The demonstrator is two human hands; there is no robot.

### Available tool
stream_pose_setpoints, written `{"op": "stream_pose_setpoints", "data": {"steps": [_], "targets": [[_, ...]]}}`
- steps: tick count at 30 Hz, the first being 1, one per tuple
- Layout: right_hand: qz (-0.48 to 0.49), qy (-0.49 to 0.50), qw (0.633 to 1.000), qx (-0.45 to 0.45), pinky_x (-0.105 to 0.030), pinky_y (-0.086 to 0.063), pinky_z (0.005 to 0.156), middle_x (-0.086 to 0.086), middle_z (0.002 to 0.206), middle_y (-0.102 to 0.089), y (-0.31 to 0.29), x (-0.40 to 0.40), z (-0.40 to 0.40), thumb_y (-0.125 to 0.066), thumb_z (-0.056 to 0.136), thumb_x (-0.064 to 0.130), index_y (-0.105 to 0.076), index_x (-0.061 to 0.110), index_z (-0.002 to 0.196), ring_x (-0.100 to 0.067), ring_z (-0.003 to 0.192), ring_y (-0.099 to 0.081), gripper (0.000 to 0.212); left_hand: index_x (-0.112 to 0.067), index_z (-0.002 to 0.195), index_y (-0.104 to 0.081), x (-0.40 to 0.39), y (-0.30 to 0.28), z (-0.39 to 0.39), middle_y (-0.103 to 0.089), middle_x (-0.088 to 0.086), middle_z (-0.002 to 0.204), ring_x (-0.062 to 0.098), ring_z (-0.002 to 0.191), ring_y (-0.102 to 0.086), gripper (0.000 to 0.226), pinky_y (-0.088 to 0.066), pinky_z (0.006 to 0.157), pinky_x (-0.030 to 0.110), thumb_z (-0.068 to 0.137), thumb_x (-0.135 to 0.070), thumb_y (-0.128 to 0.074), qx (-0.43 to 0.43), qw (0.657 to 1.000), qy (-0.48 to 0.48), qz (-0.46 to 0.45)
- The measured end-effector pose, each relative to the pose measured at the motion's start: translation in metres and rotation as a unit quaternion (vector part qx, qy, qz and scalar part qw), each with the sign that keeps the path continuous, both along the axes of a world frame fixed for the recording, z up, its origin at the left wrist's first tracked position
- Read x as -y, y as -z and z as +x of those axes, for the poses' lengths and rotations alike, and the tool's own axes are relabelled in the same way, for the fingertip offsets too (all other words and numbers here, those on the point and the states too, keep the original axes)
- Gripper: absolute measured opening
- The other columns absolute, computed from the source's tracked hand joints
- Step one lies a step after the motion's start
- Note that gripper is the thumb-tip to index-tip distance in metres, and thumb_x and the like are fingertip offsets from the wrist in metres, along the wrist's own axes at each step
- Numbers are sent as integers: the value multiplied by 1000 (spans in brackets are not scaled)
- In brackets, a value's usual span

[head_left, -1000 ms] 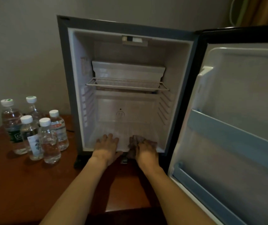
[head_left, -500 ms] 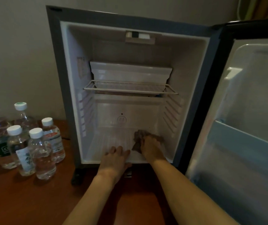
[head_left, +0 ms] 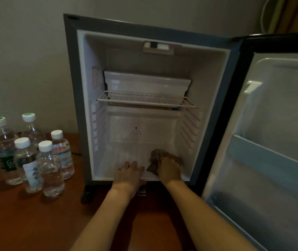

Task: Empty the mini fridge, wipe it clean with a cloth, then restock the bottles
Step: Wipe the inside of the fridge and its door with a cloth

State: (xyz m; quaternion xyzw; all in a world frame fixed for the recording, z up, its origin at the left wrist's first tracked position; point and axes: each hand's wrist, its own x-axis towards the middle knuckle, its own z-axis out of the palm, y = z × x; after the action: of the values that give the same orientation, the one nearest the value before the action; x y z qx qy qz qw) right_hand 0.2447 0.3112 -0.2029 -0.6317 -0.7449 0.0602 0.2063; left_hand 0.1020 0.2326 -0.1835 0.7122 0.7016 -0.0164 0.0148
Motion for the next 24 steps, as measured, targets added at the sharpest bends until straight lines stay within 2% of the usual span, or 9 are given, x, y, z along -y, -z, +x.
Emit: {"op": "stream_pose_setpoints", "data": {"steps": [2, 4, 6, 9, 11, 13, 14, 20, 24], "targets": [[-2, -13, 1000, 11, -34, -36, 110, -11, 135, -55, 5, 11, 5, -46, 103, 24, -59, 9, 127, -25, 123, -51, 31, -30, 151, -34, 1, -1, 0, -37, 4, 146, 28, 134, -35, 57, -40, 102, 42, 101, -52, -48, 4, 1000, 0, -1], [12, 0, 999, 38, -40, -39, 108, -17, 131, -56, 9, 28, 8, -46, 100, 15, -61, 6, 125, -32, 121, -54, 30, -30, 151, -34, 3, -3, 0, -37, 4, 145, 28, 134, -35, 57, -41, 103, 42, 101, -53, -48, 6, 1000, -1, 0], [49, -10, 998, 37, -50, -52, 90, -23, 99, -65, 24, 36, 15, -55, 85, 1, -72, 0, 97, -39, 92, -66, 21, -30, 151, -35, 4, -4, 0, -37, 4, 145, 28, 135, -35, 57, -41, 104, 42, 101, -53, -48, 7, 1000, -1, 0], [66, -28, 997, -19, -42, -58, 64, -17, 72, -65, 45, 35, 27, -62, 74, 3, -71, 3, 70, -33, 64, -65, 10, -31, 152, -34, 5, -3, 0, -36, 4, 146, 28, 135, -35, 58, -41, 105, 42, 101, -54, -47, 10, 1000, -5, 0], [60, -28, 998, 10, -40, -57, 76, -16, 86, -68, 21, 48, 23, -57, 85, 6, -74, 5, 82, -32, 77, -67, 17, -32, 153, -32, 5, -2, -1, -36, 3, 147, 27, 135, -35, 59, -41, 106, 41, 101, -55, -45, 11, 1000, -3, 3], [38, -13, 999, 28, -37, -47, 98, -15, 120, -64, 7, 40, 19, -45, 99, 13, -67, 8, 116, -31, 109, -61, 28, -31, 153, -32, 5, -1, -2, -36, 4, 147, 28, 134, -35, 58, -41, 105, 41, 102, -56, -43, 11, 1000, 1, 9], [25, 5, 1000, 15, -35, -45, 102, -13, 129, -60, 4, 33, 20, -43, 102, 16, -62, 10, 125, -29, 117, -58, 31, -31, 153, -32, 5, -1, -3, -37, 4, 147, 28, 134, -36, 57, -41, 105, 42, 102, -55, -43, 13, 1000, 2, 11], [28, 17, 999, 16, -34, -53, 89, -11, 120, -66, -2, -8, 16, -49, 100, 26, -66, 10, 116, -27, 106, -64, 29, -28, 149, -37, -2, 2, -3, -37, 5, 145, 30, 133, -34, 55, -40, 105, 44, 101, -54, -45, 21, 1000, -3, 12], [12, 1, 1000, -18, -26, -51, 89, -7, 123, -65, -9, -32, 8, -57, 96, 40, -64, 16, 120, -23, 104, -64, 35, -27, 148, -40, -5, 1, -2, -35, 8, 146, 34, 135, -31, 53, -38, 106, 47, 101, -51, -49, 31, 1000, -3, 5]]}}
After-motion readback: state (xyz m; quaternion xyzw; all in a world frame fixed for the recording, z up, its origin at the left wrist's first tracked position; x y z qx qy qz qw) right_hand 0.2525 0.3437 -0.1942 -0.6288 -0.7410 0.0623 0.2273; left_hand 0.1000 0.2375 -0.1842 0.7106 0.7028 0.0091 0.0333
